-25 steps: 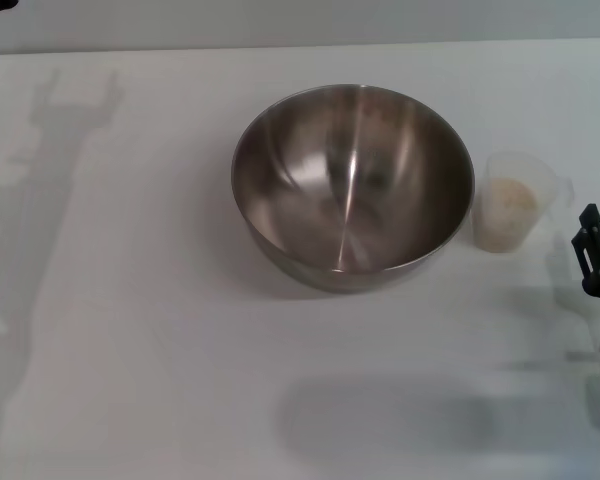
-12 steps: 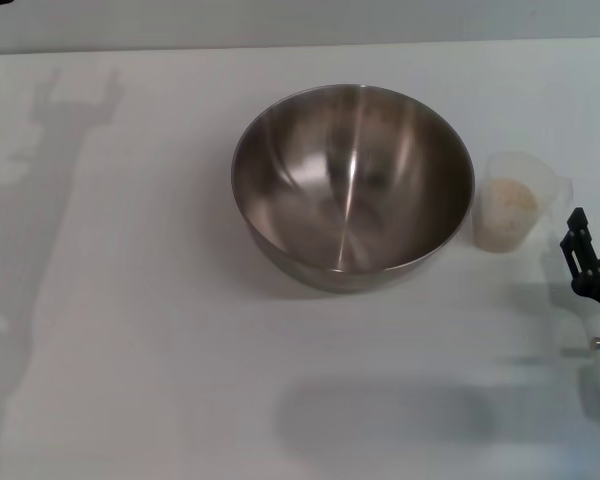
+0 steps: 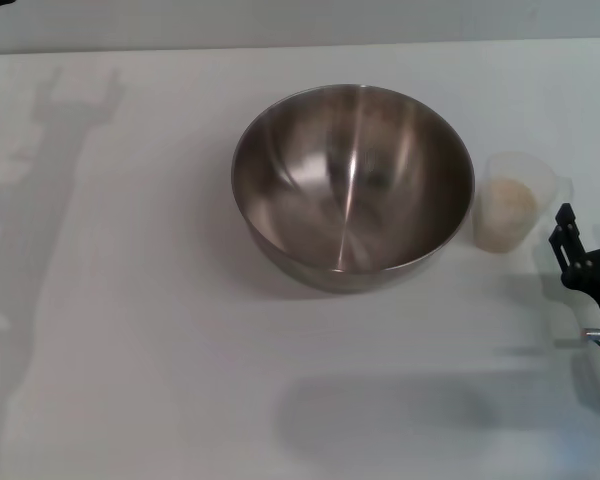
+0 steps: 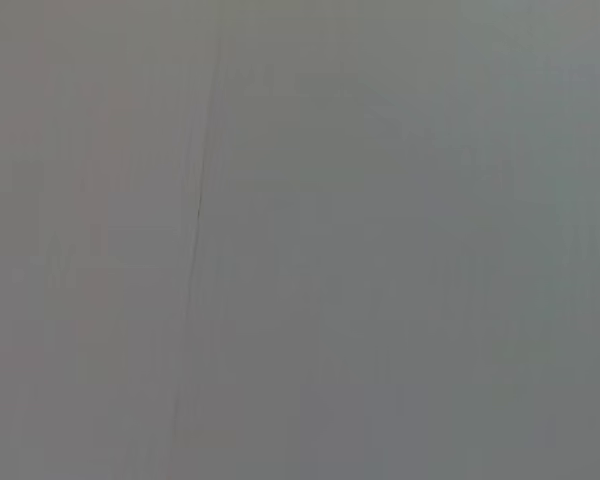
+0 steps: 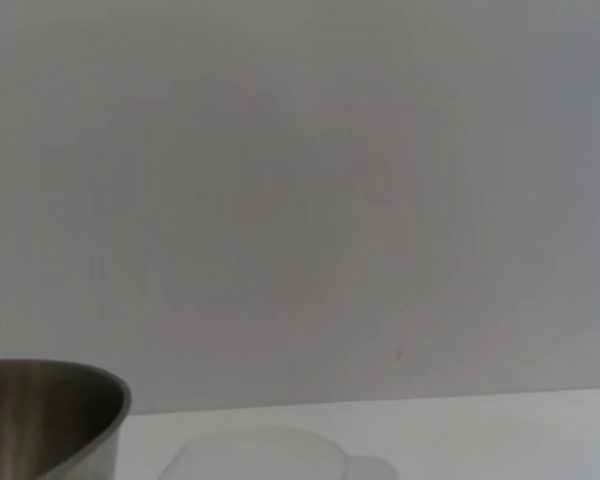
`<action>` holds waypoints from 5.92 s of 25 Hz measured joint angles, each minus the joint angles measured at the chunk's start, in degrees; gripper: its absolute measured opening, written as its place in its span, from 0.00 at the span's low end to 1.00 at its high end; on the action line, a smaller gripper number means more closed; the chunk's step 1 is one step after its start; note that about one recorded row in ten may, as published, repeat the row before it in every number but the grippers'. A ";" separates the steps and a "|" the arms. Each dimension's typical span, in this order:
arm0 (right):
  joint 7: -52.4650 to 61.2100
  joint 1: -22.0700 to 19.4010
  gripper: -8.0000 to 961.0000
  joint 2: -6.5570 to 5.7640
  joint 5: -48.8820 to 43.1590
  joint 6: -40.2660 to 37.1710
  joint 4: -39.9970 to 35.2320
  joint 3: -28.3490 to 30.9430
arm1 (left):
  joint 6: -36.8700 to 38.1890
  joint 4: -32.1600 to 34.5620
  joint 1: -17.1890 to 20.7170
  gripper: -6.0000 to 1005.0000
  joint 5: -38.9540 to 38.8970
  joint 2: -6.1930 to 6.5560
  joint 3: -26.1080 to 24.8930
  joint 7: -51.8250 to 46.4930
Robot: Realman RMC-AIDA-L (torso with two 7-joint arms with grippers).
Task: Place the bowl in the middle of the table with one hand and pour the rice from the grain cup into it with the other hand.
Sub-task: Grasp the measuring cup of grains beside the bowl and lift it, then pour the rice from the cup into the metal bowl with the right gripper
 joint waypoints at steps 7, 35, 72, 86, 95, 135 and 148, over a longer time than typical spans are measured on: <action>0.00 0.52 0.67 0.02 0.00 0.68 -0.72 0.38 | 0.14 0.01 0.05 0.83 0.00 -0.19 -0.39 0.00; 0.00 3.41 0.67 0.09 0.09 3.19 -2.89 1.90 | 0.50 0.01 0.76 0.83 0.00 -0.60 -1.26 -0.03; -1.22 5.77 0.66 0.03 -0.34 5.39 -5.56 2.48 | 0.90 -0.08 1.70 0.83 0.00 -0.66 -1.70 -0.51; -1.23 6.61 0.66 -0.03 -0.37 5.70 -6.43 1.96 | 1.43 -0.51 2.51 0.83 0.00 -0.81 -1.53 -0.70; -1.24 6.92 0.66 -0.03 -0.45 5.72 -6.64 1.95 | 1.76 -0.52 2.66 0.83 -0.04 -0.94 -1.53 -1.52; -2.06 9.93 0.02 0.06 -1.84 -10.84 -13.08 3.79 | 4.65 -2.52 5.49 0.83 -0.09 -0.88 0.07 -3.87; -31.87 18.41 0.02 0.23 -10.38 -14.61 -13.62 2.51 | 4.60 -2.92 4.78 0.83 -0.03 -0.84 0.85 -3.87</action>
